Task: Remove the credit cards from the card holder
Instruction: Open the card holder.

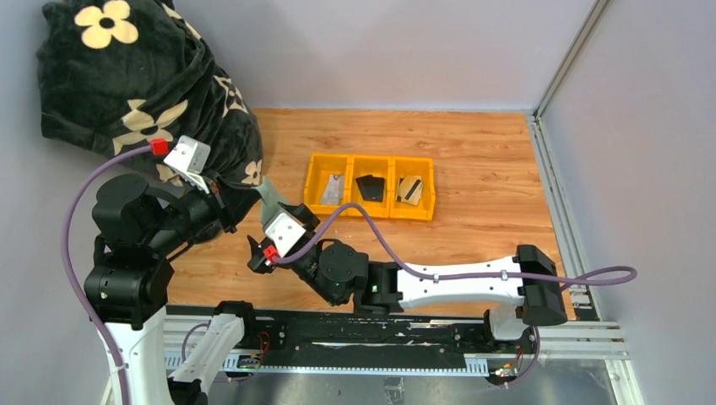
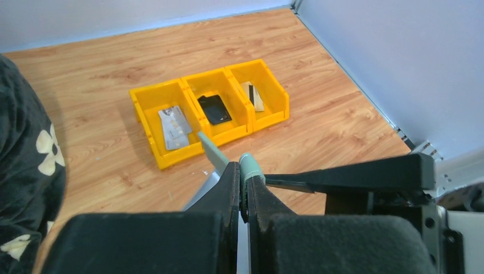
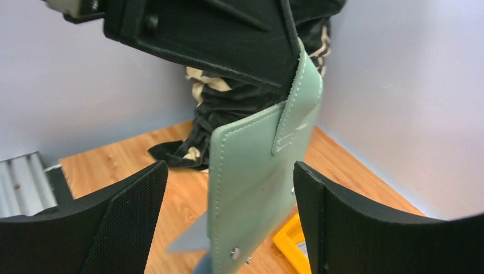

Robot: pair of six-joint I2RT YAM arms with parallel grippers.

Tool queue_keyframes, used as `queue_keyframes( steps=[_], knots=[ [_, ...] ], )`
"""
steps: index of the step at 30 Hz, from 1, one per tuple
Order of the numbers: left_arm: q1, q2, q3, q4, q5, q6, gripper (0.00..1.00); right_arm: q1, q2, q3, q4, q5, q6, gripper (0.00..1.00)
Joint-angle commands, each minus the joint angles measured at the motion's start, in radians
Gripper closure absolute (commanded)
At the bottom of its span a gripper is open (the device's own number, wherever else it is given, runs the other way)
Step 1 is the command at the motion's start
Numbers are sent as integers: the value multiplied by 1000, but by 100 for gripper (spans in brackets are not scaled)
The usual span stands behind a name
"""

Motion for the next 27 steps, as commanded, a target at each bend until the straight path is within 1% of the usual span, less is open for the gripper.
queue_keyframes(
  steps=[1,4,5,6,7,8,10,11,12,13,15,16,17,18,19,20,21,22,23,27],
  knots=[
    [-5,-12,12,58,-34,-68,100,52,67,35,222,248,-186,16],
    [-5,-8,17,59,-29,-82,100,68,141,87,337,357,-342,16],
    [-5,-11,20,58,-30,-80,100,70,158,90,379,382,-393,19],
    [-5,-12,21,59,-32,-77,100,72,164,82,420,396,-425,23],
    [-5,-14,22,58,-32,-73,100,74,158,66,454,399,-440,32],
    [-5,-18,23,59,-33,-68,100,73,148,45,475,396,-436,38],
    [-5,-20,24,58,-36,-62,100,71,105,-7,485,358,-398,56],
    [-5,-21,25,59,-33,-60,100,69,69,-33,469,327,-375,68],
    [-6,-21,24,58,-32,-59,100,66,43,-51,431,295,-327,78],
    [-5,-21,25,59,-29,-57,100,63,17,-66,410,276,-297,85],
    [-5,-21,28,58,-28,-55,100,54,-41,-96,320,182,-216,97],
    [-5,-21,26,59,-26,-52,100,47,-71,-108,254,122,-161,100],
    [-5,-21,25,59,-21,-49,100,39,-99,-113,222,92,-116,100],
    [-5,-21,21,59,-16,-44,97,27,-126,-120,154,37,-70,100],
    [-5,-22,16,59,-10,-38,83,11,-157,-124,96,-18,-23,100],
    [-5,-24,11,58,9,-24,61,-12,-183,-125,29,-85,40,100],
    [-5,-29,1,57,34,-3,29,-39,-211,-122,-30,-191,100,100],
    [-5,-34,-6,57,59,5,9,-71,-235,-122,-86,-265,161,100],
    [-5,-40,-20,58,79,12,1,-106,-258,-125,-127,-345,226,100],
    [-5,-64,-60,57,166,31,0,-260,-352,-156,-199,-608,464,100]
  ],
)
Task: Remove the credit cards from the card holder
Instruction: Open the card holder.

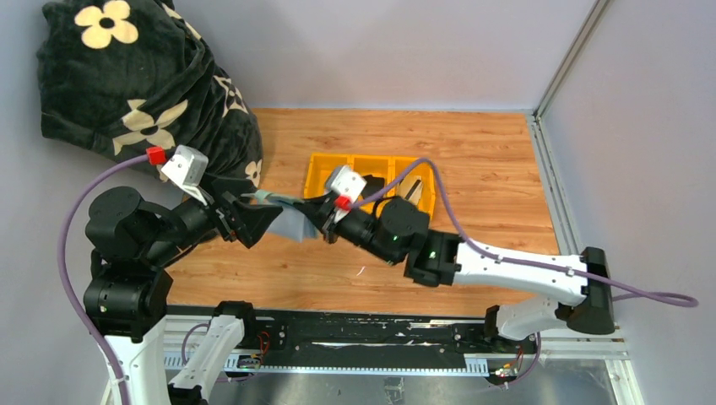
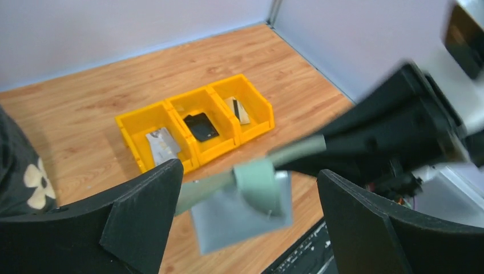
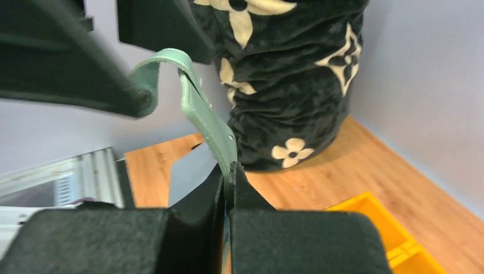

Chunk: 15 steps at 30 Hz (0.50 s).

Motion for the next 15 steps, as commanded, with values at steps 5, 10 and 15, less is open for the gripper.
queue_keyframes(
  steps=[5,10,15],
  knots=[
    [-5,-48,-62,-21,195,58,0,-254,-163,-61,-83,-579,475,100],
    [-5,-60,-66,-21,236,90,2,-334,-174,-63,-77,-737,585,100],
    [-5,-49,-82,-21,236,114,17,-337,-154,-49,-56,-886,620,100]
  ],
)
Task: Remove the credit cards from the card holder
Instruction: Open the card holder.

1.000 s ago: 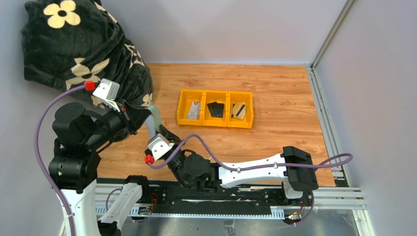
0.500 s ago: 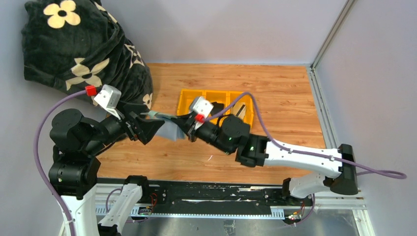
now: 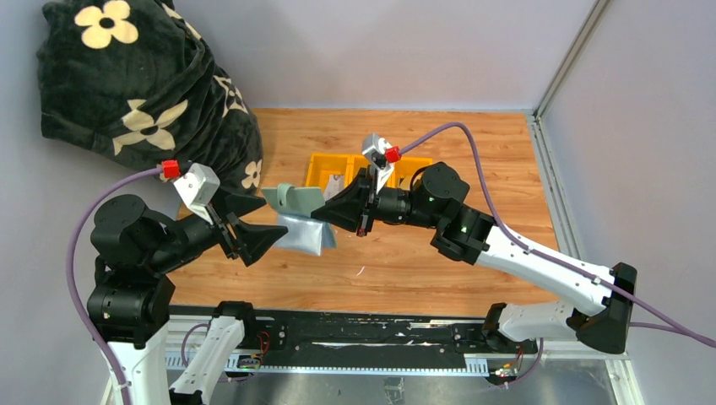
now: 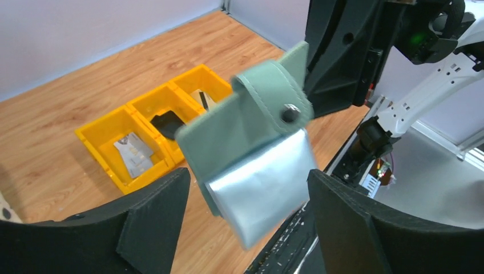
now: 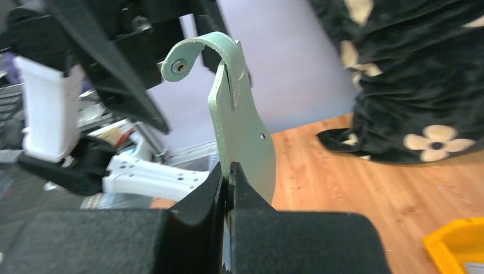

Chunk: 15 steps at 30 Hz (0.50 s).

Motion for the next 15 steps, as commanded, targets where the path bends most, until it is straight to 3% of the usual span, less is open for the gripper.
queue_keyframes(
  steps=[1,6,12,15],
  knots=[
    [-5,3,-25,-3,32,35,19,-9,6,8,41,-191,89,100],
    [-5,-2,-41,-3,22,56,31,-23,13,-2,83,-239,137,100],
    [-5,-20,-53,-3,64,57,36,-44,10,-15,129,-272,180,100],
    [-5,-11,-64,-4,164,35,58,-44,33,-13,162,-289,211,100]
  ],
)
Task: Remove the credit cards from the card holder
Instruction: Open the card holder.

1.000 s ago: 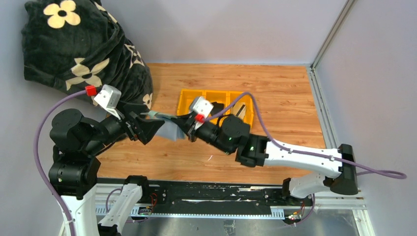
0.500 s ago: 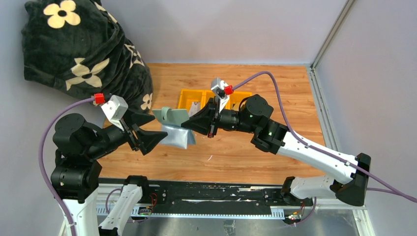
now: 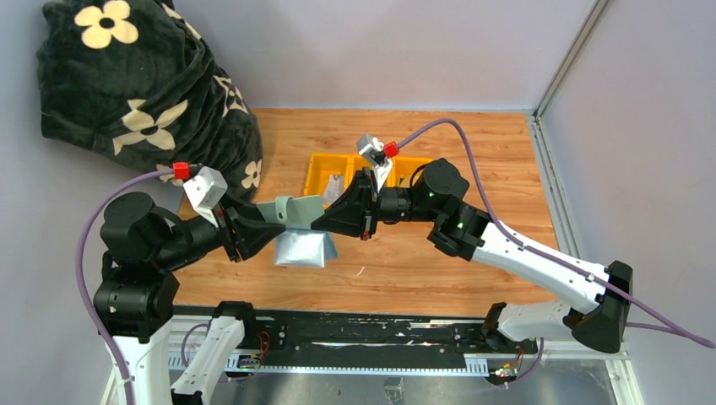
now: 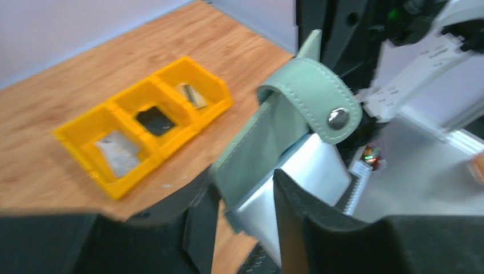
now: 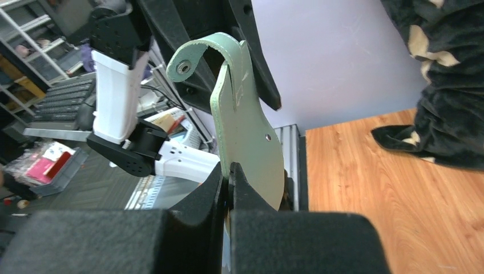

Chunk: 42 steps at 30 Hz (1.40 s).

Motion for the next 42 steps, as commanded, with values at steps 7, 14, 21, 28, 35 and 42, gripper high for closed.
queue_keyframes(
  steps=[7,14,21,28,35,42],
  knots=[
    [-5,66,-19,-3,305,-90,82,-10,113,46,186,-135,182,100],
    [-5,69,5,74,255,-221,100,-13,89,-26,252,-153,214,64],
    [-5,6,-147,555,172,-737,100,-13,45,-181,419,-196,274,40],
    [-5,53,-138,618,146,-897,100,-12,-18,-275,501,-207,254,33],
    [-5,53,-145,640,138,-950,100,-12,-55,-267,392,-98,157,50],
    [-5,50,-150,653,150,-989,100,-12,-53,-183,230,78,63,58]
  ],
)
